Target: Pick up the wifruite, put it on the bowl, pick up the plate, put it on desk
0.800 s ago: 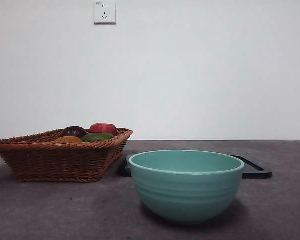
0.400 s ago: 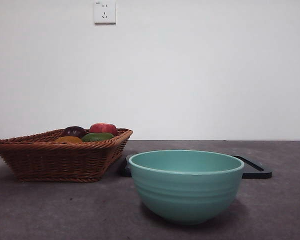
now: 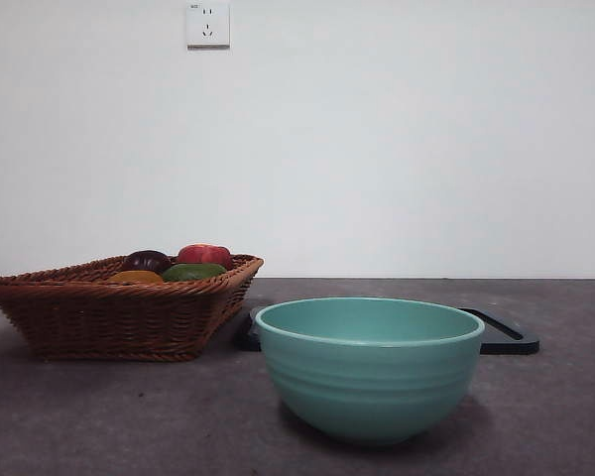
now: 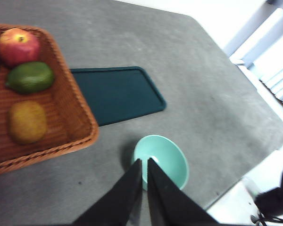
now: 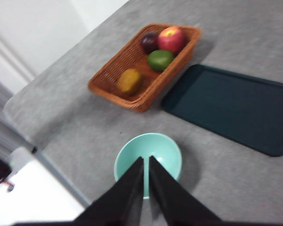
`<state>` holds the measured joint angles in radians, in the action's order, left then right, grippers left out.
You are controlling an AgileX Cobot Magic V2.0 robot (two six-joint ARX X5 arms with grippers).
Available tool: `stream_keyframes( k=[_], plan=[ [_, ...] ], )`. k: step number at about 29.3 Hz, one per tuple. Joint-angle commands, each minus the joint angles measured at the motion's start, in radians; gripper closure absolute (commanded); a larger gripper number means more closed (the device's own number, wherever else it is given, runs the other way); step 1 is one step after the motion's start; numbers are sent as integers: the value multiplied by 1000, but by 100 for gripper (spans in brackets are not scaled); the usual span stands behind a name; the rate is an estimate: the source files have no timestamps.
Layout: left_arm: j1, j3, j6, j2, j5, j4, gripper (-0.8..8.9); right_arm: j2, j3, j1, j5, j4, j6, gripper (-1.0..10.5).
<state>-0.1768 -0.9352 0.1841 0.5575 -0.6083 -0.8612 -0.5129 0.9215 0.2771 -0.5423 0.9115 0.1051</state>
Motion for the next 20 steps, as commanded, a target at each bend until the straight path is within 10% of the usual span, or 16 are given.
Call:
stream_keyframes(
  k=[1,8,13,20],
  plan=[
    [-8,-25,-26,3,-27,8,797,-10,23,10,-19,-5,-35,937],
    [-23,-25,-36,3,-28,1,585,-8,23,10,-15,-5,-35,888],
    [-30,-25,-45,3,-28,1,274,-8,23,9,1,-5,-33,425],
    [-33,-25,-45,3,-28,1,250,-8,23,9,2,-6,-34,333]
  ],
)
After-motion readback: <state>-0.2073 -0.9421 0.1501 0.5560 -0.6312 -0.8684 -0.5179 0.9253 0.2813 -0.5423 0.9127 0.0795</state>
